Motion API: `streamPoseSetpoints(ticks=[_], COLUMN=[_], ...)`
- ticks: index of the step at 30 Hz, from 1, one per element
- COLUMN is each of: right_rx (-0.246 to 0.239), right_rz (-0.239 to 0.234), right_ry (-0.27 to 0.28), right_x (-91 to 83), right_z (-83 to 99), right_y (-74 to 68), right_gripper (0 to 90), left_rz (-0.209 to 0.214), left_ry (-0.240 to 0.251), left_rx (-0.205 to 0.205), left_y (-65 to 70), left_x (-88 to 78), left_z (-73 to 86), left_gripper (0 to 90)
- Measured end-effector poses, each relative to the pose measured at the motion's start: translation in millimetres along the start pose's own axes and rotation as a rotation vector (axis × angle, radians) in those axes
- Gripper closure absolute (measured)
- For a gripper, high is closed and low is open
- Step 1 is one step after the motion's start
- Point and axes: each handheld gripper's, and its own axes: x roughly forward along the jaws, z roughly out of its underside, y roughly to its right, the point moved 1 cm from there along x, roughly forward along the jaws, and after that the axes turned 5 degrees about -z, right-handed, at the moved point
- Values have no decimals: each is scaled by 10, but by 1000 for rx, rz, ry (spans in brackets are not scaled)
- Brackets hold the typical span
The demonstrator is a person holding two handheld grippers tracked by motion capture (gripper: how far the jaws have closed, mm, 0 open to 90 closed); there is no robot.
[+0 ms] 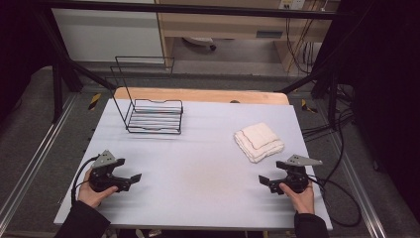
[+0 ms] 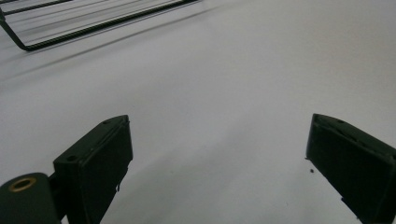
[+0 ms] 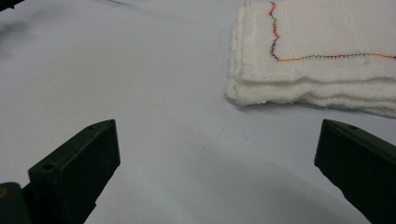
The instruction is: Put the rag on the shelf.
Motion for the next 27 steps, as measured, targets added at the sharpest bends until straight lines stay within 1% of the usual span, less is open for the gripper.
streamPoseSetpoints(ticks=[9,13,16,20,21,23,24,27], right_rx=[-1,-20,-18,-30,-31,-30,-36,-37], right_rz=[4,14,13,26,42,47,61,84], right_ry=[-9,-17,-17,-18,-19,-18,-22,-32], right_x=[2,26,33,59,76,86,106,152], right_z=[-1,-28,-35,-62,-82,-91,-115,-156], right_y=[-12,-33,-47,-58,-71,-78,-91,-96], right_gripper=[7,6,7,7,8,10,13,28], left_rz=[-1,-3,-2,-6,-7,-8,-10,-12], left_ry=[3,-4,1,0,0,1,0,1], left_rx=[-2,7,0,-1,0,-3,-3,-2], left_y=[3,0,-4,-5,-3,2,4,7], left_x=[3,3,-3,-3,-2,1,1,0], left_z=[16,24,23,21,19,18,18,16], left_gripper=[78,79,79,79,79,79,79,80])
